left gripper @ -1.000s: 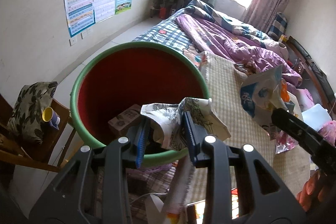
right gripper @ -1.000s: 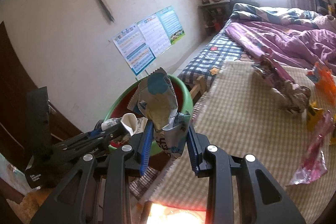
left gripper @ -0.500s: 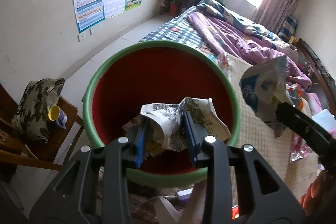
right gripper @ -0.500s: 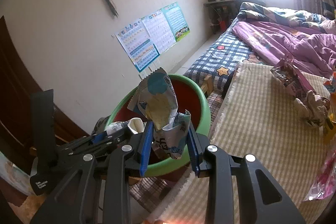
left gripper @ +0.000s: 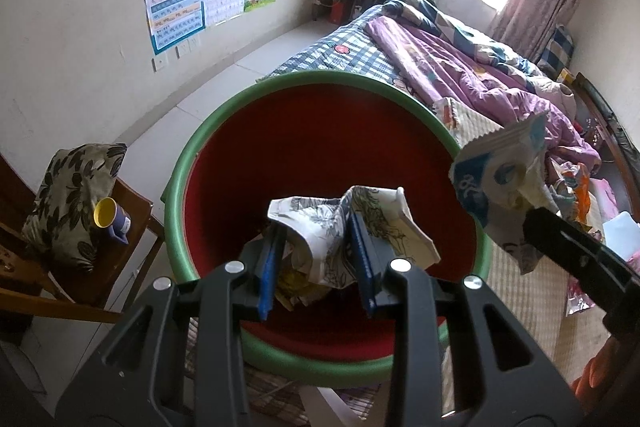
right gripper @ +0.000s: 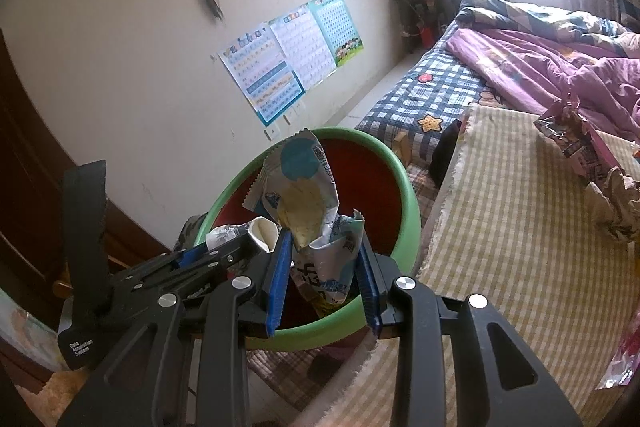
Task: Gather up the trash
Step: 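Open both tools over the red bucket to drop the paper and bag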
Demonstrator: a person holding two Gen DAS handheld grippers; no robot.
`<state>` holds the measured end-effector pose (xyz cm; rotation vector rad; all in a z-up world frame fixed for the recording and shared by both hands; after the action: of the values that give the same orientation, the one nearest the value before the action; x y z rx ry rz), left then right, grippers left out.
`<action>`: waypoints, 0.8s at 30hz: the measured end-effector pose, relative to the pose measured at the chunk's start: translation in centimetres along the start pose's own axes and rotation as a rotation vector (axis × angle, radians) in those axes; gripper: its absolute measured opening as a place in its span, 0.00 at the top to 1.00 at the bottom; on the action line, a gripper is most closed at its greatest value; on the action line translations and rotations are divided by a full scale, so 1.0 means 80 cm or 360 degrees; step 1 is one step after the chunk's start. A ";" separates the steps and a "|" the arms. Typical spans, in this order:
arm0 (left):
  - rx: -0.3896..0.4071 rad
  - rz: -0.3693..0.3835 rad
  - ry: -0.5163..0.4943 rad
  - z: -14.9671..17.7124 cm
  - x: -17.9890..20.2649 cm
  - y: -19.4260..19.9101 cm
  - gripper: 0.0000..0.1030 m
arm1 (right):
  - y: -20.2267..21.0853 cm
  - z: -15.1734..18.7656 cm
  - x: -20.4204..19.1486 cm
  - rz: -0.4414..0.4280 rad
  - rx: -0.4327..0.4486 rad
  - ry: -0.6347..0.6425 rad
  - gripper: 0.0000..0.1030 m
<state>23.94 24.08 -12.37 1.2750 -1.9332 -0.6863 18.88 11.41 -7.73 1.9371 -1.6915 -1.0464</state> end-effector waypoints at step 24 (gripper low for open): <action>0.0029 -0.0013 0.0056 0.000 -0.005 -0.006 0.51 | -0.015 -0.005 0.000 0.0001 -0.0033 -0.0014 0.59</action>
<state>24.35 24.28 -12.86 1.2981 -1.9107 -0.6473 19.97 11.58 -8.30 1.9217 -1.6791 -1.0700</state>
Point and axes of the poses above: each gripper's, at about its wrist camera, not at the fingertips, and y roughly against the way its jaws point, x to its right, z to its underside, the point moved 4 cm from there along -y, roughly the way its jaws point, and after that the axes turned 10 degrees about z, right-handed, at the moved point
